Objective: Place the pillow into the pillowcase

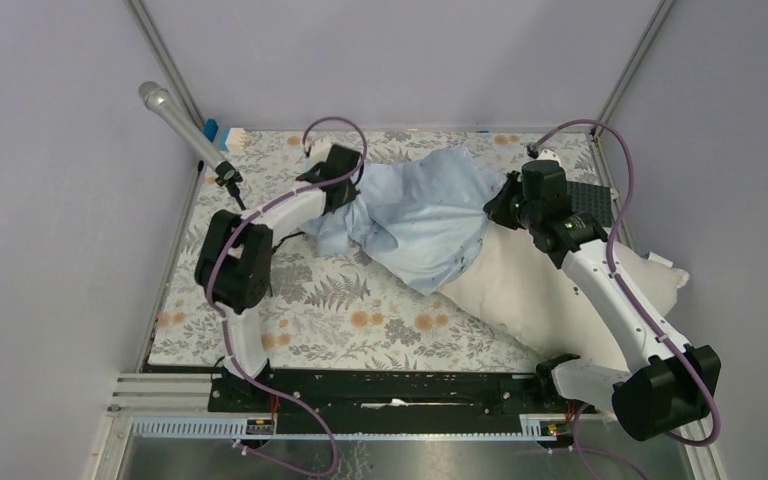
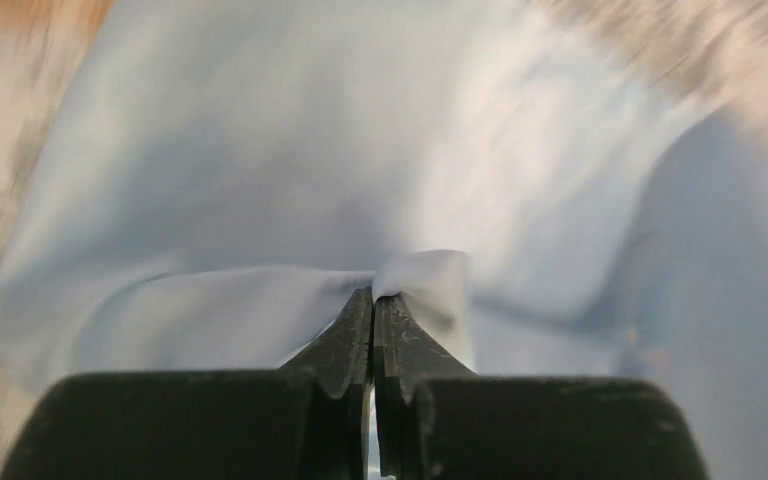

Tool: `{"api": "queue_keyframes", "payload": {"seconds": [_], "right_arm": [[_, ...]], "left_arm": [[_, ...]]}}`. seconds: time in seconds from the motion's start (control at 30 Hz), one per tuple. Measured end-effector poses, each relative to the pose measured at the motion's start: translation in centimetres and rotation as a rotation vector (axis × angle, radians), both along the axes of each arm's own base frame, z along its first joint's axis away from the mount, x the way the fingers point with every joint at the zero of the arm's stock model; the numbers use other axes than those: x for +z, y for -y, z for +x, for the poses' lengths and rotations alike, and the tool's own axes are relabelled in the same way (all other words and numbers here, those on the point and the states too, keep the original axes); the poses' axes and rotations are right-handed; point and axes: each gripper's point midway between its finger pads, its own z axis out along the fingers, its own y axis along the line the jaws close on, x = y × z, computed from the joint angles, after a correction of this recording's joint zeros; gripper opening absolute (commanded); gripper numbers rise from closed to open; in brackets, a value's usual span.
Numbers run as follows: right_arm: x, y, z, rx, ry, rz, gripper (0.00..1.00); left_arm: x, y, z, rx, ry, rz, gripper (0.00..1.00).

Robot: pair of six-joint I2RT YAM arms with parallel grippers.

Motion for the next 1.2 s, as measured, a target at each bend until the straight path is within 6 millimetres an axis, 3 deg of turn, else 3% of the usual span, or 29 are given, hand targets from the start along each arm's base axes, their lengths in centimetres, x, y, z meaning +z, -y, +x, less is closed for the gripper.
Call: {"api": "queue_keyframes", "payload": {"seconds": [0.1,0.13,0.17,0.33,0.37,0.43,0.57,0.67,0.77,0.83,0.97,1.03,1.13,1.2], "right_arm": [[-0.1,-0.8,-0.5,0.037,-0.017,0.027,0.0],[-0.2,-1.1,-0.6,0.045,-0.021,0.033,0.0],[-0.2,-1.4,-0.6,0.051,-0.026,0.036,0.0],[-1.3,-3.8,0.6,0.079,-0.075,0.054,0.0],[-1.5,-4.2,1.2,0.075,-0.085,0.057,0.0],[-1.6,-4.7,2.9,0.052,-0.088,0.064,0.0],[-0.3,-5.6,6.6,-0.001,-0.046,0.096,0.0],[0.3,-5.9,8.0,-0.035,-0.009,0.131,0.0],[0.5,-5.9,8.6,-0.069,0.015,0.155,0.0],[0.3,-5.9,8.6,-0.075,0.013,0.161,0.01],[0.3,-6.5,8.4,-0.06,0.014,0.157,0.26],[0.5,-6.8,8.2,-0.048,0.023,0.148,0.41],[1.7,-7.4,7.7,-0.016,0.057,0.145,0.67],[3.1,-7.3,7.0,0.004,0.089,0.136,0.77]], "left_arm": [[4.2,0.5,6.6,-0.015,0.113,-0.005,0.0],[5.3,0.5,8.1,-0.024,0.139,-0.003,0.03],[6.2,0.4,9.0,-0.036,0.157,-0.003,0.12],[8.6,0.2,10.2,-0.143,0.171,0.011,0.71],[8.8,0.3,10.0,-0.167,0.166,0.006,0.79],[9.4,0.6,9.2,-0.212,0.159,0.009,0.82],[12.4,1.4,6.0,-0.293,0.181,-0.01,0.83],[15.7,2.2,2.5,-0.341,0.232,-0.027,0.83],[18.7,4.4,-3.0,-0.422,0.304,-0.064,0.8],[19.5,6.8,-7.1,-0.503,0.334,-0.104,0.79],[17.3,11.1,-13.2,-0.643,0.306,-0.151,0.82],[14.2,12.4,-15.2,-0.687,0.245,-0.132,0.82],[10.6,12.8,-16.0,-0.7,0.171,-0.096,0.82],[8.9,12.7,-15.7,-0.689,0.149,-0.073,0.8]]}}
